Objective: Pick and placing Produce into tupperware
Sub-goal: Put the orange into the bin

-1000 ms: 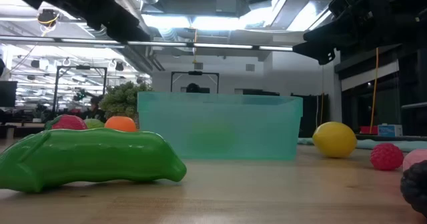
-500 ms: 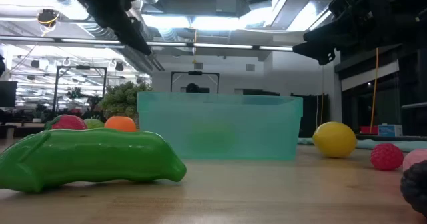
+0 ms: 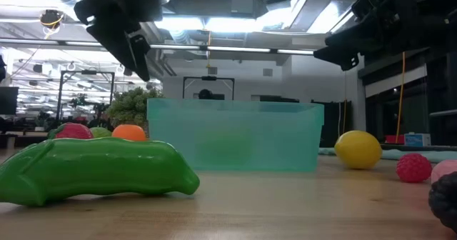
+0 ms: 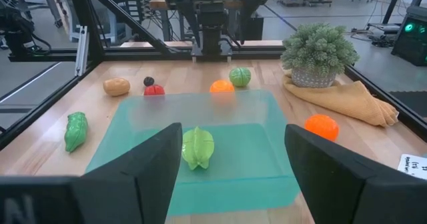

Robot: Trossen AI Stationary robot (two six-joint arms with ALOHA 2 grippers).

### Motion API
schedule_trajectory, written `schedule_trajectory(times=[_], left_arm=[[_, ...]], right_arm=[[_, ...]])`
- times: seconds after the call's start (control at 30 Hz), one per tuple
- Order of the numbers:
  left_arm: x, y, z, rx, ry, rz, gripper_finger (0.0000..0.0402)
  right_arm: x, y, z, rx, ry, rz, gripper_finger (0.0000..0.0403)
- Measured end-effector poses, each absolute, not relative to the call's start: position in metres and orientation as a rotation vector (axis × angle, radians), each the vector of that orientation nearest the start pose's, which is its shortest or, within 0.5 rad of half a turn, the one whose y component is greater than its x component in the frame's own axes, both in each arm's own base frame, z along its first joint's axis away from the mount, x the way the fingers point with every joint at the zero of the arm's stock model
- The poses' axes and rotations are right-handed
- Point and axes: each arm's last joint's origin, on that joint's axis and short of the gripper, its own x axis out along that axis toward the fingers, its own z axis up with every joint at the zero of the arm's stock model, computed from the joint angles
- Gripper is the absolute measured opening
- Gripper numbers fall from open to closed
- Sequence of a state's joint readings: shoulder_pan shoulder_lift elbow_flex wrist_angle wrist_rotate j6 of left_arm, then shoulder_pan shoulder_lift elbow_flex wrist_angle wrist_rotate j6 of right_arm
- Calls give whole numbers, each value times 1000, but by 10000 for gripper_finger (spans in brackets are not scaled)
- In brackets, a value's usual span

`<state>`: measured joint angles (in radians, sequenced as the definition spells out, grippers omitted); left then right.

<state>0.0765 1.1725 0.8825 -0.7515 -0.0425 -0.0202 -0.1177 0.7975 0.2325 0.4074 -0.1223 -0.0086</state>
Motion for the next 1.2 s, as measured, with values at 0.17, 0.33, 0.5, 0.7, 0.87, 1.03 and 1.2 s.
schedule_trajectory(times=[0.17, 0.33, 0.5, 0.7, 0.87, 1.03, 1.2], left_arm=[[217, 18, 253, -40, 1030, 121, 369], [217, 18, 253, -41, 1029, 121, 369], [217, 18, 253, -46, 1029, 124, 369], [217, 21, 253, -10, 1027, 220, 369], [216, 21, 253, -1, 1026, 235, 369], [217, 21, 252, -30, 1027, 250, 369], [224, 20, 243, -50, 1076, 210, 366]], right_arm=[[169, -16, 196, 11, 166, 5, 267], [169, -16, 196, 12, 166, 5, 267], [169, -16, 196, 12, 165, 5, 267], [169, -16, 196, 12, 165, 5, 267], [169, -16, 196, 14, 165, 5, 267], [169, -16, 196, 14, 165, 5, 267], [169, -16, 196, 14, 165, 5, 267]])
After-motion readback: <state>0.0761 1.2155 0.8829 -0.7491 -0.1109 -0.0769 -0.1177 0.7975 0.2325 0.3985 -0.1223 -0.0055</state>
